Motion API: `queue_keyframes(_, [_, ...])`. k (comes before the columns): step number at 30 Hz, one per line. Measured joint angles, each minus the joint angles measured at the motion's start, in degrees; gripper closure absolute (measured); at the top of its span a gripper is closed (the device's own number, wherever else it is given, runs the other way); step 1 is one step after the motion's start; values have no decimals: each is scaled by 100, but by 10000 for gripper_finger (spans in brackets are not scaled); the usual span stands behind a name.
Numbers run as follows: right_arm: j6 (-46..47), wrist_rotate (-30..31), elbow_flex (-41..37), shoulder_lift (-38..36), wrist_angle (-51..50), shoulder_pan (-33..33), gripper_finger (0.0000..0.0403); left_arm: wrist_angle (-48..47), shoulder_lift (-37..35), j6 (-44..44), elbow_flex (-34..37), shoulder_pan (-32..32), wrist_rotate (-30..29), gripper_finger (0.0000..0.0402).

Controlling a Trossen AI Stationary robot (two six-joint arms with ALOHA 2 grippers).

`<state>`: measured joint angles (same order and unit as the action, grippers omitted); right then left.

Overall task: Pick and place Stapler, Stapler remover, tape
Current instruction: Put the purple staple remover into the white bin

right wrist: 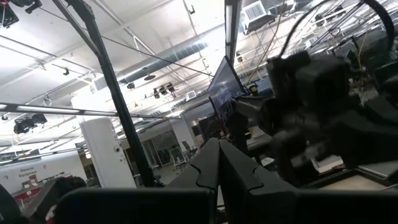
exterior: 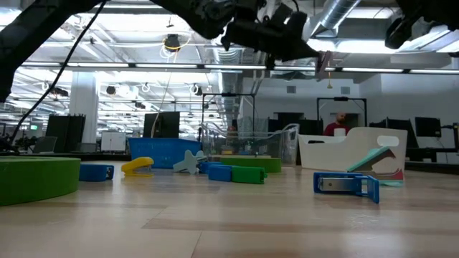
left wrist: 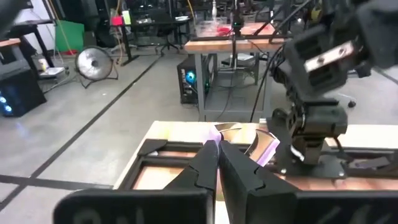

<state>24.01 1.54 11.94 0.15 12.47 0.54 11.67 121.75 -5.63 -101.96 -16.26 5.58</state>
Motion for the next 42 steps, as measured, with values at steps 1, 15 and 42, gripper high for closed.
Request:
queue_keyframes(1, [0,0,0,0,0,0,402,-32,0,21,-65,-16,0,398])
queue_keyframes(15, [-4,1,0,-1,0,-4,402,-367,189,164,-295,-28,27,399])
queue_keyframes(42, [0,0,-2,0,-133,0,402,-346,999,414,-329,176,330,392])
